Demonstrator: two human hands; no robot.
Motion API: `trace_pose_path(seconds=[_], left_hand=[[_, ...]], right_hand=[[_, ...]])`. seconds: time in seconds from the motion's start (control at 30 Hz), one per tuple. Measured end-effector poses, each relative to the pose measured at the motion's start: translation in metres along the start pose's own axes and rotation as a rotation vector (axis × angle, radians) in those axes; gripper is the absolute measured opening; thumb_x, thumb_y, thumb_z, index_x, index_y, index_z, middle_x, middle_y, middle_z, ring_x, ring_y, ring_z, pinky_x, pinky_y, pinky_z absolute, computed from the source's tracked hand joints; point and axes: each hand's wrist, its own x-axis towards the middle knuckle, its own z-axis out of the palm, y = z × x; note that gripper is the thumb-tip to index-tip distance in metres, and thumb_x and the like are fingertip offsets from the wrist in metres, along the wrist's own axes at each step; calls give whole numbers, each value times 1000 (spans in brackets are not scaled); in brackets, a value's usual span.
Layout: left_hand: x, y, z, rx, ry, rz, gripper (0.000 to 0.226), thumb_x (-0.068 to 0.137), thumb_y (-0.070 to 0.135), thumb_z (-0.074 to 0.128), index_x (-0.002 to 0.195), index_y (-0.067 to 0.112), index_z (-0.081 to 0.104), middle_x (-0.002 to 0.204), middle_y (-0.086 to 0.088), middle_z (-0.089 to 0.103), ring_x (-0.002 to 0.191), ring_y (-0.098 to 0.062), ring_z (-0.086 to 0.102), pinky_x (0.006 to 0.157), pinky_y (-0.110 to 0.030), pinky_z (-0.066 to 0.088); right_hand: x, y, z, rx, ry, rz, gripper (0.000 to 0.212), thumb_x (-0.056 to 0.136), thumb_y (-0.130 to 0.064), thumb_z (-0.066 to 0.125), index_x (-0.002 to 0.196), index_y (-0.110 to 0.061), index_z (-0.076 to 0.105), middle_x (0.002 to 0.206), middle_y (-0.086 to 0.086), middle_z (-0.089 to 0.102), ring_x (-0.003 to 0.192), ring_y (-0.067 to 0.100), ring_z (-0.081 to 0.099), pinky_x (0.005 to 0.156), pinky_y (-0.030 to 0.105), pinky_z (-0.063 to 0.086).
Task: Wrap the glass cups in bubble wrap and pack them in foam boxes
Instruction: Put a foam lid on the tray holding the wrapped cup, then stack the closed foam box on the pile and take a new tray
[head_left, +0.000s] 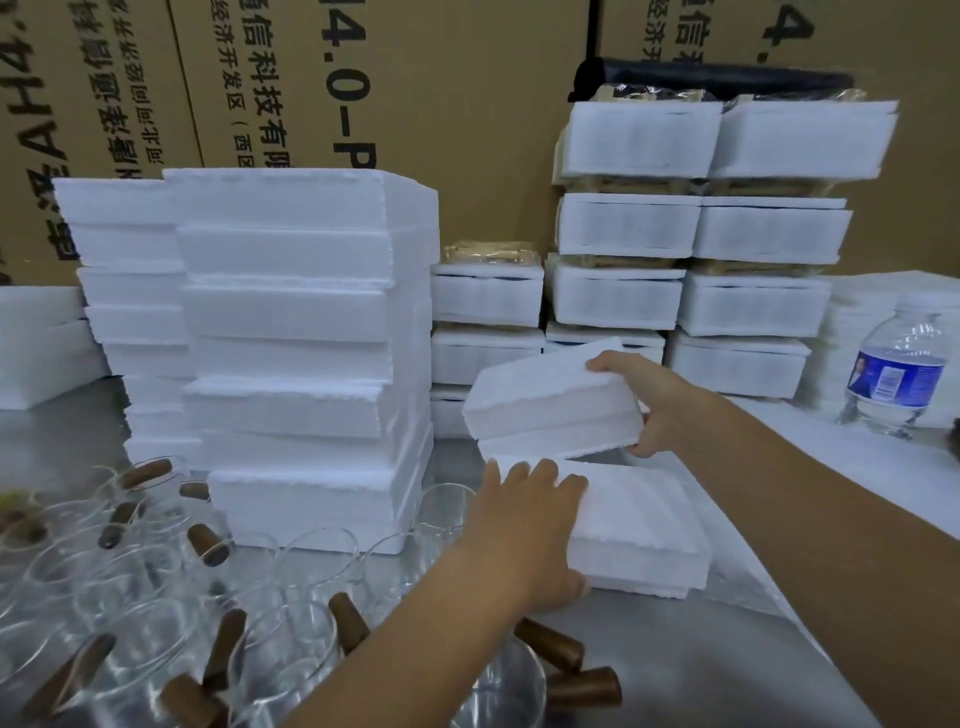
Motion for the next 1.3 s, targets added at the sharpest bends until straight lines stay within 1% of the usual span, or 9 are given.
trace_pose_path(seconds=[0.07, 0.2, 0.37, 0.6, 0.73, 0.9, 1.1, 1.23, 1.3], left_hand=[[-2, 1, 1, 12, 20, 9, 79, 83, 44, 65, 146, 20, 23, 142, -5, 31, 133, -27, 28, 117, -44, 9], [-4, 5, 5, 38, 50, 14, 75, 85, 39, 64, 143, 16, 24, 136, -7, 32, 127, -31, 31, 113, -40, 19], [-7, 6, 7, 65, 50, -3, 77, 86, 35, 64, 145, 16, 20, 139, -9, 29, 131, -34, 26, 115, -42, 17], [-4, 9, 8, 48, 62, -41, 73, 85, 31, 66, 142, 15, 24, 136, -11, 32, 128, -36, 31, 112, -42, 23], [-2, 12, 11, 69, 100, -47, 71, 82, 25, 69, 137, 14, 26, 129, -12, 35, 117, -34, 38, 105, -39, 28], [-1, 12, 14, 119, 119, -18, 83, 85, 21, 67, 147, 16, 12, 132, -16, 33, 117, -35, 39, 104, -39, 31], [0, 8, 7, 51, 132, -52, 73, 92, 31, 56, 150, 18, 14, 146, -17, 30, 133, -37, 28, 114, -44, 18], [-10, 1, -7, -101, 290, -52, 75, 93, 40, 54, 152, 24, 10, 156, -10, 19, 143, -27, 16, 117, -39, 13], [-24, -3, -16, -240, 474, -52, 76, 90, 45, 57, 151, 28, 15, 152, -5, 25, 138, -22, 25, 113, -35, 26]], right_hand=[[6, 7, 4, -15, -13, 27, 41, 66, -34, 77, 95, -17, 54, 98, 7, 53, 86, 27, 56, 59, 36, 51], [18, 21, 12, -26, -34, -16, 41, 69, -34, 75, 102, -16, 58, 93, 7, 60, 78, 24, 60, 59, 32, 48], [29, 25, 18, -47, -72, -14, 42, 70, -39, 74, 101, -15, 60, 105, 10, 62, 96, 28, 62, 91, 41, 50], [38, 33, 25, -351, 121, -68, 49, 87, -36, 62, 123, -4, 51, 114, 14, 58, 99, 28, 57, 92, 37, 47], [17, 31, 34, -463, 285, -392, 50, 90, -23, 55, 134, -6, 38, 123, 13, 52, 98, 27, 51, 75, 28, 38], [-42, 54, 9, -502, 245, -897, 48, 91, -16, 54, 137, -18, 37, 136, -2, 45, 117, 12, 45, 93, 26, 36], [-98, 70, -38, -330, 357, -1043, 41, 91, -9, 55, 128, -19, 43, 122, -12, 48, 111, 1, 44, 82, -7, 25], [-115, 76, -53, -267, 419, -1074, 45, 90, -7, 55, 130, -18, 39, 126, -8, 44, 115, 3, 43, 85, -7, 25], [-118, 83, -54, -277, 413, -1072, 44, 89, -5, 56, 128, -17, 39, 124, -7, 43, 113, 4, 43, 85, -6, 25]])
